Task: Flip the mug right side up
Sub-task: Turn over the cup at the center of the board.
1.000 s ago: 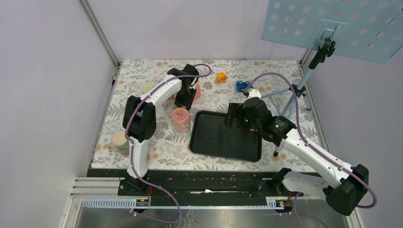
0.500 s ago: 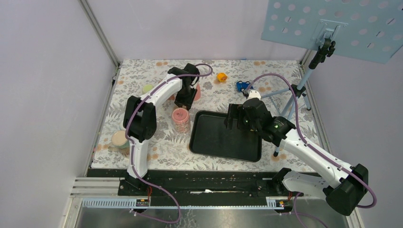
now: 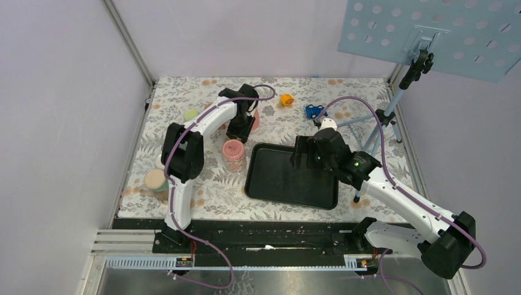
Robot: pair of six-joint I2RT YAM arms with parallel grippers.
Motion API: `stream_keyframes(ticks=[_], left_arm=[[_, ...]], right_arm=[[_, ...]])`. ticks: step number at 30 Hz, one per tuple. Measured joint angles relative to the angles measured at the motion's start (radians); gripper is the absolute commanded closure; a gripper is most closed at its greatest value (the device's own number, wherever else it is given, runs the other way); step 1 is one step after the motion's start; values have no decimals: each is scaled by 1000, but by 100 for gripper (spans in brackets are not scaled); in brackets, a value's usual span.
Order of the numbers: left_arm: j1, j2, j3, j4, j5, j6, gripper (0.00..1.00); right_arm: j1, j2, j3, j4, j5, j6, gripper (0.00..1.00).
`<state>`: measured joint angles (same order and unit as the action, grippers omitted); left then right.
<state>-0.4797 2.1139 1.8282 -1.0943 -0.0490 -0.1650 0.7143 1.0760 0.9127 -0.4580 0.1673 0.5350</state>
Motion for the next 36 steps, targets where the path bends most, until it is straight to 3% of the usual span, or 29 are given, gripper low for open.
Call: stream_keyframes(ticks=[36], left_arm=[[0, 0, -55, 56, 13, 0, 64]], right_arm=[[0, -1, -15, 0, 7, 1, 0]])
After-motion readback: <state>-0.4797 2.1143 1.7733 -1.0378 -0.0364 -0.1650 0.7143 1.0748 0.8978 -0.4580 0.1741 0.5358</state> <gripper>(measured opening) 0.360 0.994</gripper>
